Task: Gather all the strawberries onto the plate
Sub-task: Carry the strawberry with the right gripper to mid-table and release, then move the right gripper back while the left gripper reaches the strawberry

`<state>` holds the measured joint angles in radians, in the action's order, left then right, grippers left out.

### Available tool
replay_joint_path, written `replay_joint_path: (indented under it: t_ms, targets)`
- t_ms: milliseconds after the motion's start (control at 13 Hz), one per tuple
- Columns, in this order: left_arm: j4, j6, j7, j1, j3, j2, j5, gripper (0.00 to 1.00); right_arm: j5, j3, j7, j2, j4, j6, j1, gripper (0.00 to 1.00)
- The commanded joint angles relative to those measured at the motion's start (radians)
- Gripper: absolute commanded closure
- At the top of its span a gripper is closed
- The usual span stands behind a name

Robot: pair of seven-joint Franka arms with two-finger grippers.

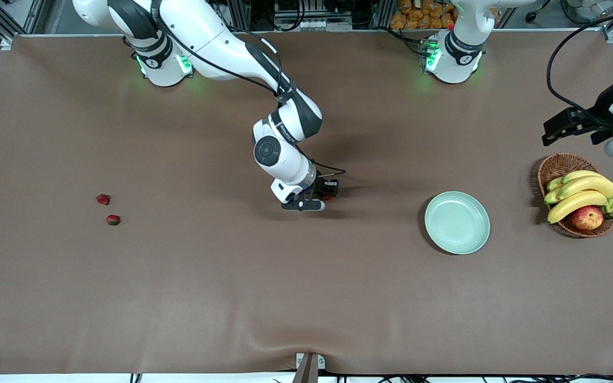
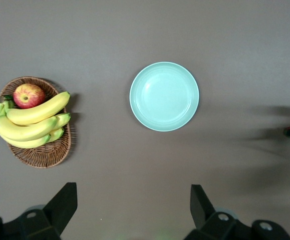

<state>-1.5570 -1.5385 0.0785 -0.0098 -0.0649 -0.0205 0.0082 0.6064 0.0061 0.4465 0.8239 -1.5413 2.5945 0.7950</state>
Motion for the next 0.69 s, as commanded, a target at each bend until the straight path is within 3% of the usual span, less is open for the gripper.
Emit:
replay_joint_path:
  t_ms: [0, 307, 613]
  targets:
    - [0.006, -0.014, 0.01, -0.012, -0.006, -0.025, -0.019, 0.0, 0.021, -0.011, 0.005, -0.012, 0.029, -0.005, -0.011, 0.01]
    - [0.003, -0.043, 0.015, -0.036, -0.016, -0.056, -0.014, 0.0, 0.0, -0.011, -0.006, -0.087, 0.015, -0.095, -0.138, 0.0]
    - [-0.049, -0.106, 0.017, -0.052, -0.019, -0.102, -0.017, 0.0, -0.157, -0.011, -0.006, -0.213, 0.003, -0.365, -0.322, 0.0]
